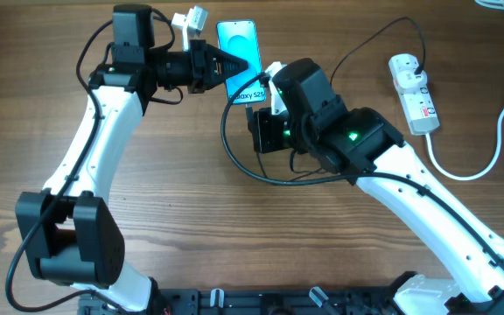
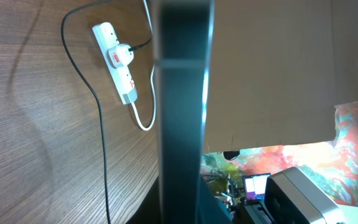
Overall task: Plug charger to phone and switch on socket
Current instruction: 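Push the USB-C plug up into the phone port with the right gripper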
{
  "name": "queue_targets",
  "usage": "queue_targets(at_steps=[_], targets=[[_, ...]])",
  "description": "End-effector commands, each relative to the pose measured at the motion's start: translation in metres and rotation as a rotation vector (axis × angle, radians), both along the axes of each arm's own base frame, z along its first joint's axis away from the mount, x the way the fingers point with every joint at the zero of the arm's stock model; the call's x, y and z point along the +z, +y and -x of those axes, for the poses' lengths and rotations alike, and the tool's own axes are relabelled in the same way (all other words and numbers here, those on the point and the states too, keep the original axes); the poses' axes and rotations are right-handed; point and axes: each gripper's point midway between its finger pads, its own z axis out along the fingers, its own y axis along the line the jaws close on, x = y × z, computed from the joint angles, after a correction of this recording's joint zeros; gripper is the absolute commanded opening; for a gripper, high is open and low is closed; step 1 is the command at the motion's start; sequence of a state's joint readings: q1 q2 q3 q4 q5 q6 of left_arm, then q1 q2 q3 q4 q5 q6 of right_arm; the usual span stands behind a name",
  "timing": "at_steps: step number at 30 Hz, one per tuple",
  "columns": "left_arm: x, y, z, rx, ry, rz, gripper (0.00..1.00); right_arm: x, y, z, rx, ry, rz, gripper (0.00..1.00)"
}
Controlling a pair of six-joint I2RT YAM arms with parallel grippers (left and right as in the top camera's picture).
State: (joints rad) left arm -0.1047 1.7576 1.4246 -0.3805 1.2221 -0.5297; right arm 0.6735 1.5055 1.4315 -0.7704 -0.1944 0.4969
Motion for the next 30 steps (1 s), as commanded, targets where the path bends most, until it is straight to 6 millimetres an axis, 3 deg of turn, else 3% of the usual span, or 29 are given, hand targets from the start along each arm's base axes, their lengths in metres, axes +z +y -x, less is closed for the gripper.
queue_targets(at_steps=[1, 11, 30], targets=[[0.013, -0.003, 0.006, -0.033, -0.015, 0.032, 0.04, 0.012, 0.004, 0.002, 0.010, -0.008, -0.029, 0.04], [0.013, -0.003, 0.006, -0.035, -0.017, 0.033, 0.04, 0.003, 0.013, 0.001, 0.025, 0.002, -0.020, 0.04], [0.011, -0.002, 0.004, -0.033, -0.075, 0.011, 0.04, 0.003, 0.003, -0.005, -0.015, -0.032, 0.024, 0.04]])
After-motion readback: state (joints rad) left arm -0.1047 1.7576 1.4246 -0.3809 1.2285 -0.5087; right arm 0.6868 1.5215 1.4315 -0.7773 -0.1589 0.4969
